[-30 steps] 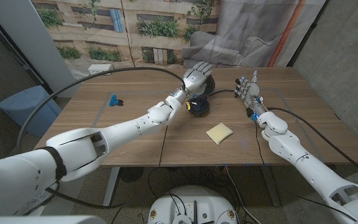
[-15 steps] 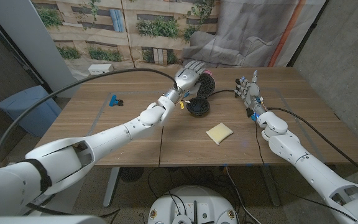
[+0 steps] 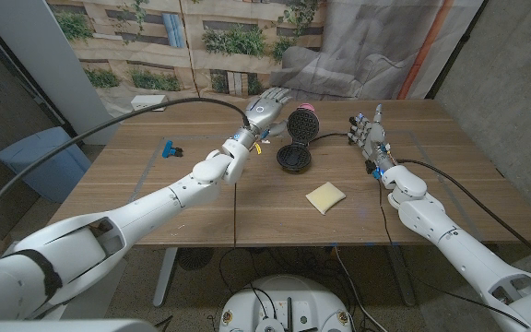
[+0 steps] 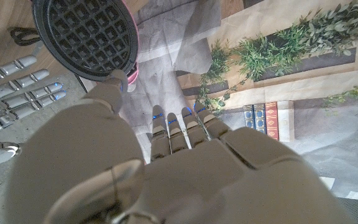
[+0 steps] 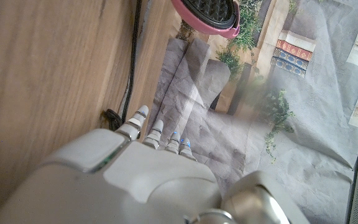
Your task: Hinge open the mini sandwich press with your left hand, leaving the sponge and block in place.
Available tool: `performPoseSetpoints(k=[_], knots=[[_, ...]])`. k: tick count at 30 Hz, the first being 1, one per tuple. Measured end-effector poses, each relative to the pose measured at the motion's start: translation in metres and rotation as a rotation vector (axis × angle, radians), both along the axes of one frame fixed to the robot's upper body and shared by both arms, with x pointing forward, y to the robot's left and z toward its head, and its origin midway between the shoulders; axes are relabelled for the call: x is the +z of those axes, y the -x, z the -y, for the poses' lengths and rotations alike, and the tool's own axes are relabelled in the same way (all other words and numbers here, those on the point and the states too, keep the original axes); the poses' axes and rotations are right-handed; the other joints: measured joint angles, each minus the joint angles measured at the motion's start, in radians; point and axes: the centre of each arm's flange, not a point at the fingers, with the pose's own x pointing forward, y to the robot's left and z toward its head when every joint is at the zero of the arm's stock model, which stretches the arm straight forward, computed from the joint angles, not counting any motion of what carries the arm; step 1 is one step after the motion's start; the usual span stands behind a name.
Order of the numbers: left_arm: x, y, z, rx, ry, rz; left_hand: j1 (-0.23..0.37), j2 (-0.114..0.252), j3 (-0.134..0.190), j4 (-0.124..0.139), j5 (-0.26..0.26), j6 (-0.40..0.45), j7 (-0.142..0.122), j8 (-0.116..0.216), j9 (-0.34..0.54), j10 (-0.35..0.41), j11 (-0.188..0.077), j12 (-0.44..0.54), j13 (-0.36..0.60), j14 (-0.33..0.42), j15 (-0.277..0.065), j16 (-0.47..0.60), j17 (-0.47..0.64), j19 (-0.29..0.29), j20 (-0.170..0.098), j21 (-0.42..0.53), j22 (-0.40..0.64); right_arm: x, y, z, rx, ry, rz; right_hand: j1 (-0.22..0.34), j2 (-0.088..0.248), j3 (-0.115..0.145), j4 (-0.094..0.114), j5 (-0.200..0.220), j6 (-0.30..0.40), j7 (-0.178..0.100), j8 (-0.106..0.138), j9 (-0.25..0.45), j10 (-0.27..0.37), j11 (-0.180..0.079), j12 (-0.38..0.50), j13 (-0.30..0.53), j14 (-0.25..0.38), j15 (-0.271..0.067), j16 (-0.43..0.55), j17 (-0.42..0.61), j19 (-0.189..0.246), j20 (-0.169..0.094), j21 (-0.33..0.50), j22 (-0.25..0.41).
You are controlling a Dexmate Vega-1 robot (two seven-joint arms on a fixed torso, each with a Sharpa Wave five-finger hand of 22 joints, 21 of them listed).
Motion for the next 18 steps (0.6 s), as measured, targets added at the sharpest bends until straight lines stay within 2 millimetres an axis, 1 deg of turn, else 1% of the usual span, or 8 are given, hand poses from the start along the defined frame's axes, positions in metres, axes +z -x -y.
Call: performPoseSetpoints(k=[2, 4, 7, 8, 12, 14, 16, 18], knots=[[0.0, 0.001, -0.002, -0.005, 0.005, -0.004, -0.024, 0.0, -0.015, 0.01, -0.003, -0.013, 0.003, 0.0, 0.0, 0.0, 0.0, 0.0, 0.0, 0.0, 0.0, 0.0, 0.0, 0.0, 0.0, 0.0, 0.0, 0.0, 0.0, 0.0, 0.0, 0.0, 0.0, 0.0, 0.0, 0.0, 0.0, 0.0, 0.0, 0.0, 0.0, 0.0, 0.0, 0.0, 0.0, 0.0, 0.0, 0.0, 0.0, 0.0, 0.0, 0.0, 0.0, 0.0], [-0.001, 0.001, -0.001, -0.017, 0.007, -0.014, -0.057, 0.001, -0.031, 0.023, -0.004, -0.014, 0.004, 0.0, 0.0, 0.0, 0.007, 0.0, 0.0, 0.0, 0.0, 0.0, 0.001, 0.0, 0.0, 0.0, 0.0, 0.0, 0.0, 0.0, 0.0, 0.0, 0.0, 0.0, 0.0, 0.0, 0.0, 0.0, 0.0, 0.0, 0.0, 0.0, 0.0, 0.0, 0.0, 0.0, 0.0, 0.0, 0.0, 0.0, 0.0, 0.0, 0.0, 0.0], [0.002, 0.006, -0.012, -0.026, 0.034, -0.019, -0.092, 0.002, -0.051, 0.035, -0.007, -0.017, 0.007, 0.0, 0.0, 0.002, 0.016, 0.0, 0.0, -0.006, 0.005, 0.0, 0.002, 0.0, 0.0, 0.0, 0.002, 0.0, 0.0, 0.0, 0.0, 0.0, 0.0, 0.0, 0.0, 0.0, 0.0, 0.0, 0.0, 0.0, 0.0, 0.0, 0.0, 0.0, 0.0, 0.0, 0.0, 0.0, 0.0, 0.0, 0.0, 0.0, 0.0, 0.0], [0.002, 0.006, -0.011, -0.032, 0.036, -0.023, -0.106, 0.002, -0.06, 0.038, -0.007, -0.02, 0.01, 0.0, 0.0, 0.002, 0.016, 0.0, 0.0, -0.009, 0.002, 0.0, 0.002, 0.0, 0.0, 0.0, 0.002, 0.0, 0.0, 0.0, 0.0, 0.0, 0.0, 0.0, 0.0, 0.0, 0.0, 0.0, 0.0, 0.0, 0.0, 0.0, 0.0, 0.0, 0.0, 0.0, 0.0, 0.0, 0.0, 0.0, 0.0, 0.0, 0.0, 0.0], [0.003, 0.008, -0.021, -0.046, 0.065, -0.041, -0.158, 0.009, -0.088, 0.052, -0.007, -0.046, -0.007, -0.004, 0.0, -0.004, 0.015, 0.0, 0.0, -0.015, 0.007, 0.0, 0.002, -0.004, 0.003, 0.0, 0.002, 0.0, 0.0, 0.0, 0.0, 0.0, 0.0, 0.0, 0.0, 0.0, 0.0, 0.0, 0.0, 0.0, 0.0, 0.0, 0.0, 0.0, 0.0, 0.0, 0.0, 0.0, 0.0, 0.0, 0.0, 0.0, 0.0, 0.0], [0.004, 0.008, -0.023, -0.053, 0.075, -0.051, -0.19, 0.008, -0.101, 0.058, -0.01, -0.063, -0.011, -0.004, 0.0, -0.014, 0.011, 0.0, 0.0, -0.025, 0.006, 0.0, 0.002, -0.011, 0.004, 0.0, 0.002, 0.0, 0.0, 0.0, 0.0, 0.0, 0.0, 0.0, 0.0, 0.0, 0.0, 0.0, 0.0, 0.0, 0.0, 0.0, 0.0, 0.0, 0.0, 0.0, 0.0, 0.0, 0.0, 0.0, 0.0, 0.0, 0.0, 0.0], [0.005, 0.008, -0.029, -0.061, 0.093, -0.07, -0.215, 0.009, -0.114, 0.064, -0.011, -0.076, -0.016, -0.004, 0.0, -0.019, 0.016, 0.0, 0.0, -0.032, 0.01, 0.0, 0.002, -0.021, 0.002, 0.0, 0.002, 0.0, 0.0, 0.0, 0.0, 0.0, 0.0, 0.0, 0.0, 0.0, 0.0, 0.0, 0.0, 0.0, 0.0, 0.0, 0.0, 0.0, 0.0, 0.0, 0.0, 0.0, 0.0, 0.0, 0.0, 0.0, 0.0, 0.0], [0.004, 0.008, -0.029, -0.073, 0.102, -0.084, -0.237, 0.008, -0.123, 0.072, -0.011, -0.076, -0.016, -0.004, 0.0, -0.02, 0.016, -0.002, 0.0, -0.04, 0.007, 0.0, 0.002, -0.024, 0.005, 0.0, 0.002, 0.0, 0.0, 0.0, 0.0, 0.0, 0.0, 0.0, 0.0, 0.0, 0.0, 0.0, 0.0, 0.0, 0.0, 0.0, 0.0, 0.0, 0.0, 0.0, 0.0, 0.0, 0.0, 0.0, 0.0, 0.0, 0.0, 0.0]])
